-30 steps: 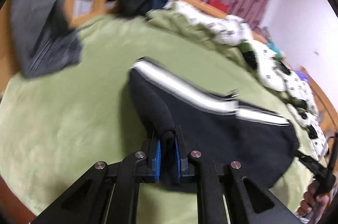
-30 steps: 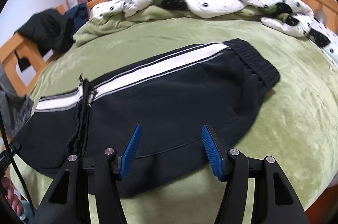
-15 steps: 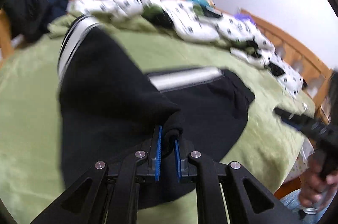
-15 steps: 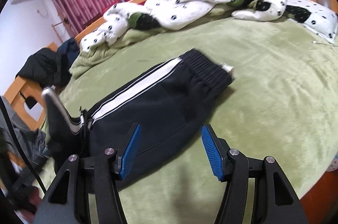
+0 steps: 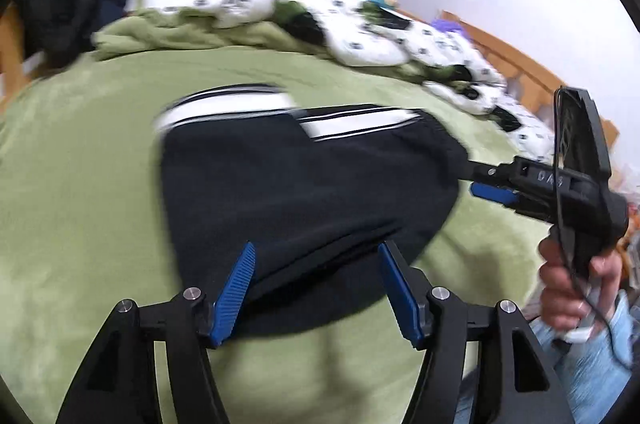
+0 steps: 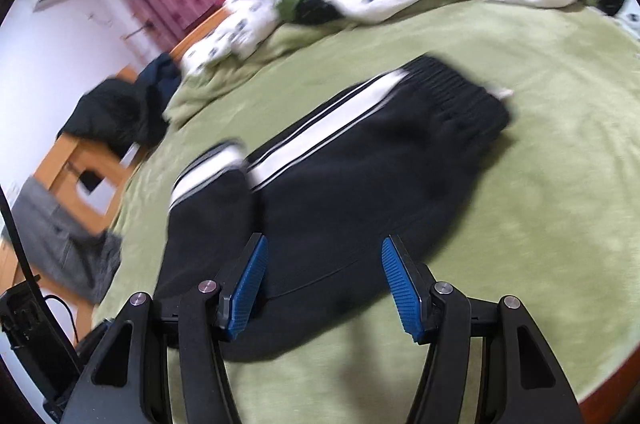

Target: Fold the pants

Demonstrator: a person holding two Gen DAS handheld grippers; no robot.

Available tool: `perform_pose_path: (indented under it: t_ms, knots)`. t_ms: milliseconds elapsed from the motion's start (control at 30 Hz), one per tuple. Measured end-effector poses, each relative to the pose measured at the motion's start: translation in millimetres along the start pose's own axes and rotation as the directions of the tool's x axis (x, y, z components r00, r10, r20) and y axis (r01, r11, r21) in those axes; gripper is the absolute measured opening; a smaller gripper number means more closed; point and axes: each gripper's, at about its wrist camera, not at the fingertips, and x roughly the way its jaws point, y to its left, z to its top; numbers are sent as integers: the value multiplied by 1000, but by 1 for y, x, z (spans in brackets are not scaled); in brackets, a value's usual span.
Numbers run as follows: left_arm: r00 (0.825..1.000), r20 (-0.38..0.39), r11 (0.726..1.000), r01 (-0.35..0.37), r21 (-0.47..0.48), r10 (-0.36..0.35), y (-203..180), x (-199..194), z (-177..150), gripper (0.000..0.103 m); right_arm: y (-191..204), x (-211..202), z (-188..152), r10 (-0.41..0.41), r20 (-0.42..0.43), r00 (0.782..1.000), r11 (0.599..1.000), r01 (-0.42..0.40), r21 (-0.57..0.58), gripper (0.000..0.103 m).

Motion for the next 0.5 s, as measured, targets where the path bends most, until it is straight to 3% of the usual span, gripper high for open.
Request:
perform_pose_path:
  t_ms: [100,233,367,433,467,500]
  knots:
    - [996,-44,993,-86,-75,83,38,2,-30,62,17,30,-11,67,-93,993,997,-70,-27,59]
    - [991,-123,976,-76,-206,52,70,17,-47,62,26,65,-22,94,-169,981,995,-99,-17,59]
    - [995,-93,970,-67,-232,47,76,22,-45,62,28,92,-15,169,-190,967,986,-162,47,59]
    - [995,-96,969,-51,-240,29,74,29,-48,62,32,104,-9,189,-205,960,982,-182,51,50]
    - [995,-96,969,-45,-244,22,73,31,-51,62,37,111,-7,217,-239,947,976,-208,61,31]
    - [996,-90,968,-46,-248,25,70,34,-52,62,40,111,-4,210,-247,946,978,-202,56,28]
